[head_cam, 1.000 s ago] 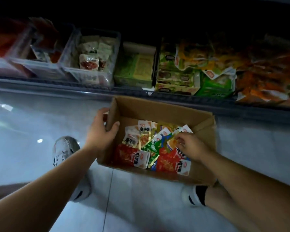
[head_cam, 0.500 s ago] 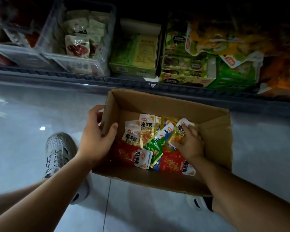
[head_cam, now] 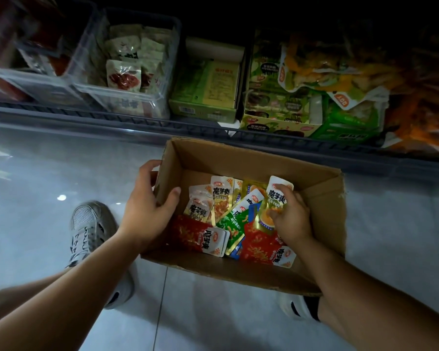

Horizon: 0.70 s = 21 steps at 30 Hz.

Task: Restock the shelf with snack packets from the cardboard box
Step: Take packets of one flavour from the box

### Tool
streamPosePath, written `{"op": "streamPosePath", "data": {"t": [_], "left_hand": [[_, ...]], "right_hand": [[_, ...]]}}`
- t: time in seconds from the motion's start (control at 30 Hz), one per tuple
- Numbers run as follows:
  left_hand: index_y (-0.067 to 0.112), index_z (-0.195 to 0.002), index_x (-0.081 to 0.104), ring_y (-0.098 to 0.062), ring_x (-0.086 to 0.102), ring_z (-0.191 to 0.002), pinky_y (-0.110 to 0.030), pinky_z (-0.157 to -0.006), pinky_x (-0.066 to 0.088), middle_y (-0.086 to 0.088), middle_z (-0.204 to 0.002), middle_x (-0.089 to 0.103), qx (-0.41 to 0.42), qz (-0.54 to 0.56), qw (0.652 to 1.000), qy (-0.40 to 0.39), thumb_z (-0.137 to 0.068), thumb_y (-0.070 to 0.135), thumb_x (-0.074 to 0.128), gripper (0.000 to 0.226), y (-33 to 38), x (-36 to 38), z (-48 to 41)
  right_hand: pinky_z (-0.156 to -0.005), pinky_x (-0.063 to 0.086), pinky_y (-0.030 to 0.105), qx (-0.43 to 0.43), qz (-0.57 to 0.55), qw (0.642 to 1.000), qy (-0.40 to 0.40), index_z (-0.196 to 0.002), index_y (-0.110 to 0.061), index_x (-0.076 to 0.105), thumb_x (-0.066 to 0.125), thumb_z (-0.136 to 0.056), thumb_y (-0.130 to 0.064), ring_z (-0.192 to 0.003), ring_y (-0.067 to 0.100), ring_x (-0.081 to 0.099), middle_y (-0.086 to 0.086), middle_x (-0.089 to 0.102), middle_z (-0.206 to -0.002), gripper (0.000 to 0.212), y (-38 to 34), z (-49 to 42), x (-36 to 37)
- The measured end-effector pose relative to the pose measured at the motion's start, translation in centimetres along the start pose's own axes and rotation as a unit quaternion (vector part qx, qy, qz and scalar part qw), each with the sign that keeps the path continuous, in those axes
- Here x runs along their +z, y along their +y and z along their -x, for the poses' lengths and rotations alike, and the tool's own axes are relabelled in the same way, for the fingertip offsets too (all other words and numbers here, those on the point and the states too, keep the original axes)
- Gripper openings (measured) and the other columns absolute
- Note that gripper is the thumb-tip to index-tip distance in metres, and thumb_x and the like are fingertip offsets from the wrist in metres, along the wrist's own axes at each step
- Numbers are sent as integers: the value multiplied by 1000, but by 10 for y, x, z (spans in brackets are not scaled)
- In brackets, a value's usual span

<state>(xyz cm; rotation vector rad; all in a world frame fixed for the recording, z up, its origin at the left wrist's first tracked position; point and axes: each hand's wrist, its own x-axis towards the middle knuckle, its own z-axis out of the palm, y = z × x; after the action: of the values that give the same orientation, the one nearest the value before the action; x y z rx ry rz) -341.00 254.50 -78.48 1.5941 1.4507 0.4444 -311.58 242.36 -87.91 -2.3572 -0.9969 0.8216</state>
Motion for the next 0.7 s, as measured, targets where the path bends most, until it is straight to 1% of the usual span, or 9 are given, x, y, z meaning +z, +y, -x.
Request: {"op": "streamPosePath", "data": {"t": [0.07,0.13,0.27,0.33,0.4,0.43,0.5,0.57,0.7], "left_hand": [[41,-145,28,-22,62,-110,-45,-89,58,3,-131,55,-6,3,1000,-11,-95,38,68,64,3,-2,1],[33,-147,33,-19,56,-118,-44,-96,55,1,-139,49,13,-29,999,8,-94,36,69,64,8,-2,7],[20,-142,46,-20,50,-129,-43,-109,45,0,-141,47,139,-99,983,65,-96,28,65,51,32,4,15],[19,-140,53,-12,60,-120,-34,-105,50,4,-132,62,91,-24,995,-26,-99,30,63,44,49,10,20],[15,-133,61,-15,71,-110,-36,-101,56,-1,-118,74,-42,177,971,-154,-102,27,61,34,62,13,25],[13,-127,66,-23,73,-109,-43,-101,56,-6,-114,76,-93,263,944,-176,-102,25,59,29,61,12,25],[10,-115,70,-35,72,-109,-54,-101,54,-13,-110,77,-131,329,925,-137,-101,22,58,21,54,6,21],[13,-110,70,-31,75,-102,-51,-96,57,-8,-103,79,-142,327,931,-72,-102,21,58,17,44,-6,15],[19,-113,69,-27,77,-96,-44,-85,61,-4,-102,80,-138,315,939,-1,-104,24,57,16,26,-29,3]], "right_hand": [[-104,45,35,-13,-46,999,-10,-139,-35,50,72,-87,-2,-118,17,51,2,44,-143,66,-17,4,-15],[-102,48,32,-40,-80,996,-27,-135,-43,51,71,-88,-1,-115,10,52,-3,45,-139,66,-39,10,-29],[-86,55,31,-109,-123,983,-76,-122,-62,49,76,-86,-12,-102,3,61,-7,60,-126,67,-94,30,-43],[-84,59,31,-129,-202,966,-94,-118,-54,54,77,-84,-6,-99,6,69,-5,68,-117,63,-127,42,-43],[-85,58,26,-155,-248,950,-107,-118,-42,54,76,-83,-2,-100,4,69,-7,70,-111,58,-156,51,-40],[-86,58,24,-166,-245,949,-113,-120,-39,53,77,-83,-3,-101,4,69,-8,69,-110,57,-165,54,-38],[-86,57,22,-175,-225,951,-121,-124,-36,51,77,-84,-9,-99,2,67,-8,68,-109,54,-171,53,-34],[-87,56,22,-159,-183,963,-119,-127,-30,52,75,-88,-16,-98,1,66,-10,67,-110,47,-157,41,-31],[-96,52,34,-98,20,985,-142,-124,-21,60,66,-95,-22,-108,10,61,-6,65,-115,29,-94,2,-13]]}}
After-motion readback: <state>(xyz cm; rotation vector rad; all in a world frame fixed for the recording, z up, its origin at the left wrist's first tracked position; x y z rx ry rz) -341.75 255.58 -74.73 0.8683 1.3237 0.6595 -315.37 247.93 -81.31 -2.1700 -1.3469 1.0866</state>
